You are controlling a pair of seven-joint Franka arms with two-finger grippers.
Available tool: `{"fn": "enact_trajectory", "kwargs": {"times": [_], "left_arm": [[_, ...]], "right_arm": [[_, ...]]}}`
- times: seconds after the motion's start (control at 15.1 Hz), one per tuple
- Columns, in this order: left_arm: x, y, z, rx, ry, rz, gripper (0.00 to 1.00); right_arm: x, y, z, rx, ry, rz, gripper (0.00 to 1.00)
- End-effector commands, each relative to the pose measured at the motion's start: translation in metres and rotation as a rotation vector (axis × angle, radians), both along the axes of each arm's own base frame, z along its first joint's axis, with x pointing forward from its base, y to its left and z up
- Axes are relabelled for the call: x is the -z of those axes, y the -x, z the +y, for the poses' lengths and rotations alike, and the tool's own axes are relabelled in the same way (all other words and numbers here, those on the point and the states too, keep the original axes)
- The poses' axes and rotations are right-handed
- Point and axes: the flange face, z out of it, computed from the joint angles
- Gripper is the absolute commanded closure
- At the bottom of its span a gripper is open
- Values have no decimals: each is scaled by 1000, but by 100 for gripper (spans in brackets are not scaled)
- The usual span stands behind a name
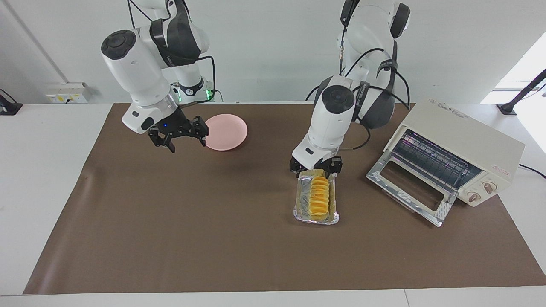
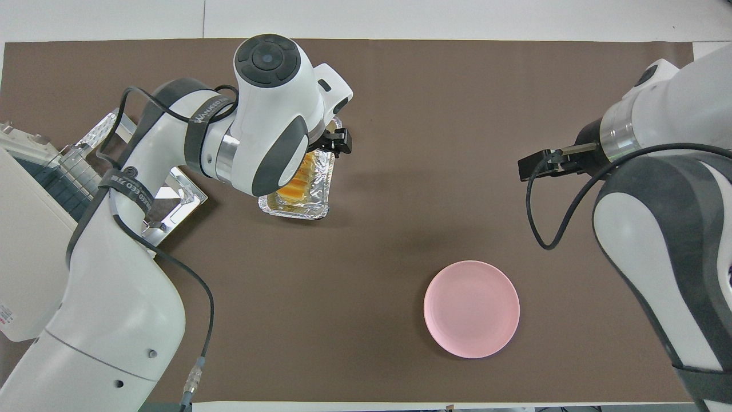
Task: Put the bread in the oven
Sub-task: 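Grasp the foil tray with the left gripper while the right gripper withdraws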
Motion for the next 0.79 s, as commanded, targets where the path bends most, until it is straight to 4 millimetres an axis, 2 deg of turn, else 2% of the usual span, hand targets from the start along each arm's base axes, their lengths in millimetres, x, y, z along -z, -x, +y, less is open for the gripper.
{"fn": "enact_trajectory", "kwargs": {"times": [0.0,0.13,0.2,0.4,0.6,0.73], "left_arm": [[21,5,0,9,-34,-1,0],[26,12,-4,-12,-43,10,0],[26,17,-12,-15,-43,8,0],[28,27,-25,-21,-47,12,0],[36,35,-23,-89,-58,24,0],[40,41,-21,-96,-61,32,16]], "right_arm": [[-17,29,-10,-10,32,-3,0],[-22,23,-25,-18,63,-16,0],[-25,21,-31,-48,92,-20,0],[-34,17,-40,-49,117,26,0],[-40,17,-56,-15,101,67,0],[-46,15,-61,-1,101,64,0]]}}
